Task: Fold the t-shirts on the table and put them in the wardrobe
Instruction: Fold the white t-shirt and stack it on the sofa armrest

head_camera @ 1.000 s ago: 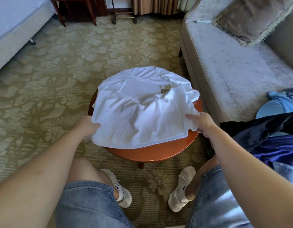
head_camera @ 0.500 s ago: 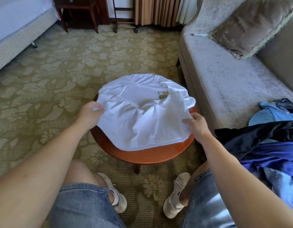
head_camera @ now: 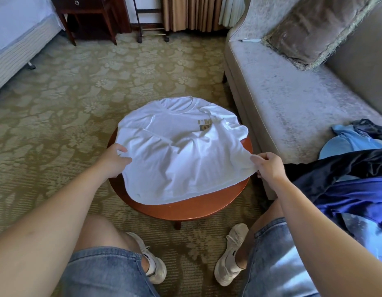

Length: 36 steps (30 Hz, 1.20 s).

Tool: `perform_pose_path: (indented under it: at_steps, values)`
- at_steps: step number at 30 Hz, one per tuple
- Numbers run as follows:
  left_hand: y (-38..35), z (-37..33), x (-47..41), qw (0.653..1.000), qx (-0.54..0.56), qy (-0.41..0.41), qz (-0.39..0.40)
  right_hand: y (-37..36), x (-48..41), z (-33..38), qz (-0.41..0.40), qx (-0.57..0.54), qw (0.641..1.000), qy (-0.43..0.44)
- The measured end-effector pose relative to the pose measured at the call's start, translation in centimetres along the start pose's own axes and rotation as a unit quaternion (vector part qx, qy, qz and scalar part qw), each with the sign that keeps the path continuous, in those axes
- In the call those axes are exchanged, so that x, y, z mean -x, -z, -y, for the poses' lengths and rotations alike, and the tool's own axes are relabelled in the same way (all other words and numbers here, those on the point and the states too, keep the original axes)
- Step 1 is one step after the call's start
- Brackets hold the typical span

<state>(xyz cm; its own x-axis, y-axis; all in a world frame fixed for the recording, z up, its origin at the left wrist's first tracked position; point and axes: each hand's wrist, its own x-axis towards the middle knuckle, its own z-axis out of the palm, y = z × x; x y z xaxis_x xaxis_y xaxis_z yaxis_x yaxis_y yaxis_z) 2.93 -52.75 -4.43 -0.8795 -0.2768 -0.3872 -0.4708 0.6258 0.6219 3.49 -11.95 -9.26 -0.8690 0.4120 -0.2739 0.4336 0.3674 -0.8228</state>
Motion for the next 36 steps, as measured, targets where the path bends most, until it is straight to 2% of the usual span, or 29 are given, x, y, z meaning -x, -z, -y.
perform_pose_path:
  at_steps: [4, 9, 12, 14, 17, 21, 25, 31, 36]
  values:
    - [-0.3, -0.9, 0.3, 0.991, 0.131, -0.001, -0.027, -0.1, 0.6, 0.6, 0.002, -0.039, 0.997, 0.059]
    - [-0.2, -1.5, 1.1, 0.955, 0.297, 0.013, -0.018, -0.2, 1.7, 1.7, 0.023, -0.079, 0.992, 0.096]
    - [0.2, -2.0, 1.6, 0.934, 0.357, 0.018, 0.000, -0.1, 1.6, 2.3, 0.050, -0.135, 0.988, 0.060]
    - [0.5, -2.1, 1.9, 0.922, 0.384, 0.010, 0.044, 0.0, 1.4, 2.7, 0.091, -0.159, 0.982, 0.036]
    - [0.6, -2.3, 2.2, 0.927, 0.368, -0.016, 0.069, -0.1, 1.2, 3.4, 0.100, -0.178, 0.978, 0.047]
    - [0.7, -2.0, 2.0, 0.935, 0.352, -0.037, 0.022, -0.6, 1.1, 3.9, 0.086, -0.151, 0.979, 0.102]
    - [0.8, -1.3, 1.7, 0.975, 0.181, -0.100, -0.077, -0.6, 1.0, 4.3, 0.057, -0.116, 0.983, 0.129]
    - [1.7, -0.5, 1.9, 0.979, 0.088, -0.151, -0.107, -1.0, 2.3, 6.0, 0.035, -0.077, 0.981, 0.177]
    - [3.3, -0.8, 3.6, 0.971, 0.106, -0.179, -0.119, -0.4, 3.6, 7.0, -0.009, -0.058, 0.977, 0.205]
